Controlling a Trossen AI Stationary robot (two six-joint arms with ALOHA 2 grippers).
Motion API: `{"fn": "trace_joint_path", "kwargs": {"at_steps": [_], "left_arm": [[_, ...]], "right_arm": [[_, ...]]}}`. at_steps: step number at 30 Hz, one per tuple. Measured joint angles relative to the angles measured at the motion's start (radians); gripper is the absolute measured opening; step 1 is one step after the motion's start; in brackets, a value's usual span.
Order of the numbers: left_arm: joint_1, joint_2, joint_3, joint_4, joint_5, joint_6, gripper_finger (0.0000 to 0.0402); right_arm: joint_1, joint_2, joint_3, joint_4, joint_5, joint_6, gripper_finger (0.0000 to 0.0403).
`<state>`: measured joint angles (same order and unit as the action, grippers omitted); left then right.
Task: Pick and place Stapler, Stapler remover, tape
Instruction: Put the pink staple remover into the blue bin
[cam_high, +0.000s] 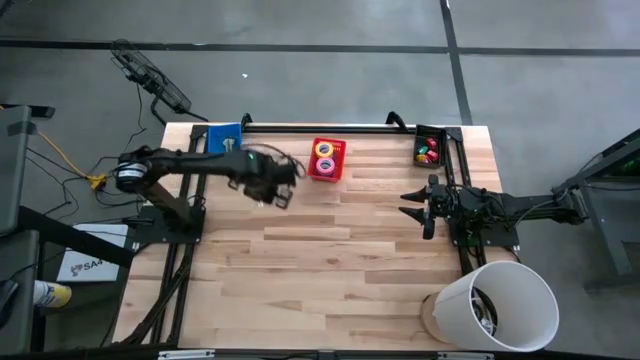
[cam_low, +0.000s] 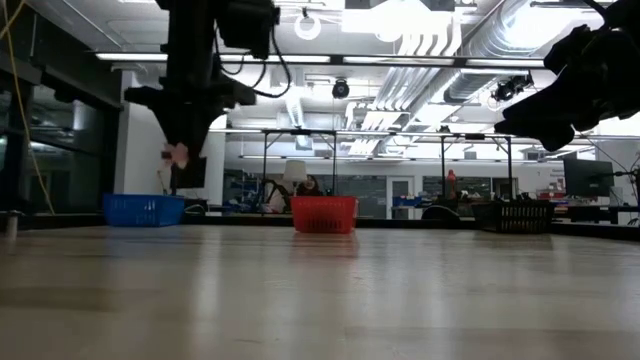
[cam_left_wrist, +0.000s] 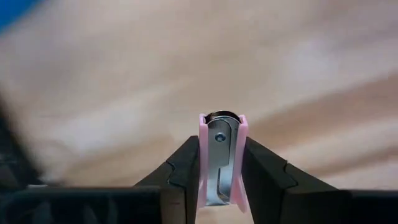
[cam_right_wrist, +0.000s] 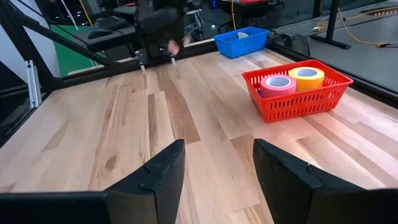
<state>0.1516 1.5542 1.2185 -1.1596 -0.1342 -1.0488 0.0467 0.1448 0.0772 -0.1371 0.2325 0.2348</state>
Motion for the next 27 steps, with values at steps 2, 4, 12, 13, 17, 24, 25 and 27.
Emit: {"fn": "trace_joint_path", "kwargs": {"at_steps": [2, 4, 12, 13, 17, 24, 25, 27], "left_arm": [[0.058, -0.024, -0.001, -0.04, -0.04, 0.046, 0.0092], [0.119, -0.044, 0.0, -0.037, -0.066, 0.086, 0.0092], [0.359, -0.056, -0.002, -0.055, -0.187, 0.251, 0.0092], [0.389, -0.053, -0.008, -0.042, -0.2, 0.265, 0.0092], [0.51, -0.053, -0.038, 0.026, -0.222, 0.349, 0.0092], [0.708, -0.052, -0.134, 0.162, -0.176, 0.429, 0.0092], [0.73, -0.052, -0.149, 0.177, -0.163, 0.431, 0.0092], [0.763, -0.052, -0.173, 0.21, -0.151, 0.424, 0.0092]], "right_arm": [[0.0, 0.0, 0.0, 0.0, 0.0, 0.0, 0.0181], [0.0, 0.0, 0.0, 0.0, 0.0, 0.0, 0.0181], [0.0, 0.006, 0.0, 0.001, 0.0, 0.0, 0.0181], [0.0, 0.006, 0.0, 0.0, 0.0, 0.0, 0.0181], [0.0, 0.006, 0.0, 0.0, 0.0, 0.0, 0.0181], [0.0, 0.006, 0.0, 0.0, 0.0, 0.0, 0.0181], [0.0, 0.006, 0.0, 0.0, 0.0, 0.0, 0.0181], [0.0, 0.006, 0.0, 0.0, 0.0, 0.0, 0.0181]]}}
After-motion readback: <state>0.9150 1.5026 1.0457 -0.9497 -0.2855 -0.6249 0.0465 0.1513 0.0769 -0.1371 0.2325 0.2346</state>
